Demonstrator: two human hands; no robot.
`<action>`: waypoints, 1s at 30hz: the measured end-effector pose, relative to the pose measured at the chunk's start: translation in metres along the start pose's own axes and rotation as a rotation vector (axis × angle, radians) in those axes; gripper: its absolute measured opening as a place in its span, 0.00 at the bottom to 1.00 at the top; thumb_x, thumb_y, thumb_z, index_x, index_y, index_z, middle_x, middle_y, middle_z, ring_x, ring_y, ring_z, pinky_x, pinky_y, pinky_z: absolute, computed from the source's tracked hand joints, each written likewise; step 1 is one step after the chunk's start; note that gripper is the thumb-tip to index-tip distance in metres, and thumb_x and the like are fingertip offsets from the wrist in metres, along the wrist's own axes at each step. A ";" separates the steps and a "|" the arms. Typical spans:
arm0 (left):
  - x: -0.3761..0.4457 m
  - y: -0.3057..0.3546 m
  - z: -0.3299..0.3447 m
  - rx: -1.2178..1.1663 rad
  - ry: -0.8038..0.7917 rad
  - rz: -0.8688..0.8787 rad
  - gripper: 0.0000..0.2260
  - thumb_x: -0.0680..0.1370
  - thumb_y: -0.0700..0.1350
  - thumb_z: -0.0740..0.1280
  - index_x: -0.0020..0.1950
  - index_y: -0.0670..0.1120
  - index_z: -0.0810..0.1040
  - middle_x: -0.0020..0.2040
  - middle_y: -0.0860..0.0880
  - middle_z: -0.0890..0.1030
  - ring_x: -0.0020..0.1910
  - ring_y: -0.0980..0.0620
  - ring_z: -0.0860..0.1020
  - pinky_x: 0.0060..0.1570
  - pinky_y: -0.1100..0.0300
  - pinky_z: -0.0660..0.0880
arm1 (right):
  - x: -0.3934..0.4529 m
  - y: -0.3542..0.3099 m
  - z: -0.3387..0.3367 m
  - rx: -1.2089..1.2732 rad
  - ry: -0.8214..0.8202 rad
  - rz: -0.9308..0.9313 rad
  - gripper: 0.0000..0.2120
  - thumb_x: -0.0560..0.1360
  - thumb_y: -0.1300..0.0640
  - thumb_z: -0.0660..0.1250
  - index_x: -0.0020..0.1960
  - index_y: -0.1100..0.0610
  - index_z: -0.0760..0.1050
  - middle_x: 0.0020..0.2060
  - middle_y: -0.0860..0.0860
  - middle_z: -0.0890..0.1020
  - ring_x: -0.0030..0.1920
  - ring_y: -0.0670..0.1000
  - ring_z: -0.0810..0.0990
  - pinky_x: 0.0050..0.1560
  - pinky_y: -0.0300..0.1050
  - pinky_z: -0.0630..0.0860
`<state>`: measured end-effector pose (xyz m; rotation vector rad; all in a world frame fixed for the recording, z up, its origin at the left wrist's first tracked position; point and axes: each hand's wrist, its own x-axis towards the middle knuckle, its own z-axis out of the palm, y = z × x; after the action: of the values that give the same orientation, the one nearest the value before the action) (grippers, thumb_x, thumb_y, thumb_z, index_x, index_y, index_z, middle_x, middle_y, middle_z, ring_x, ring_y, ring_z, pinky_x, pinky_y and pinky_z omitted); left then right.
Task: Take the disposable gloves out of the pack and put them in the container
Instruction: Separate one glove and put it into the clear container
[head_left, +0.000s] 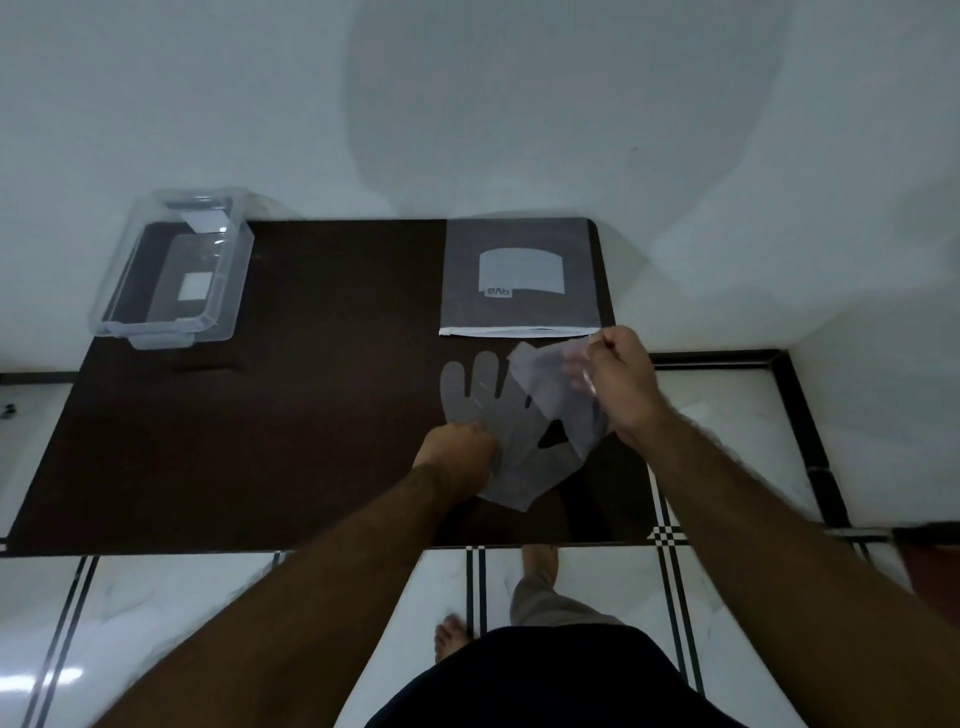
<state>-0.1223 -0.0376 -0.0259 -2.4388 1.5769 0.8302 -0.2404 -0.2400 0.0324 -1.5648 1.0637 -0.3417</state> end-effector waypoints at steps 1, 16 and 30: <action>0.001 0.001 0.000 0.007 -0.008 -0.004 0.12 0.85 0.52 0.67 0.66 0.49 0.80 0.64 0.47 0.81 0.60 0.46 0.82 0.63 0.45 0.81 | 0.003 -0.008 -0.006 -0.013 -0.007 -0.017 0.08 0.87 0.52 0.61 0.59 0.53 0.76 0.57 0.54 0.84 0.57 0.55 0.85 0.57 0.57 0.86; 0.014 -0.008 -0.086 -0.488 0.093 -0.110 0.08 0.82 0.52 0.72 0.58 0.51 0.84 0.51 0.52 0.84 0.51 0.54 0.83 0.58 0.49 0.83 | 0.006 -0.162 -0.059 -0.357 -0.410 -0.357 0.05 0.87 0.57 0.61 0.54 0.55 0.75 0.48 0.53 0.89 0.48 0.52 0.89 0.51 0.53 0.87; -0.066 -0.014 -0.263 -1.334 0.329 0.514 0.22 0.77 0.28 0.73 0.71 0.33 0.76 0.62 0.28 0.82 0.63 0.36 0.82 0.71 0.41 0.77 | -0.029 -0.275 -0.039 -0.458 -0.726 -0.549 0.04 0.83 0.55 0.70 0.52 0.49 0.82 0.43 0.51 0.88 0.40 0.49 0.87 0.41 0.41 0.82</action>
<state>-0.0305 -0.0788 0.2265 -3.0160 2.2757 2.2532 -0.1637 -0.2604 0.2998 -2.1490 0.1320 0.1313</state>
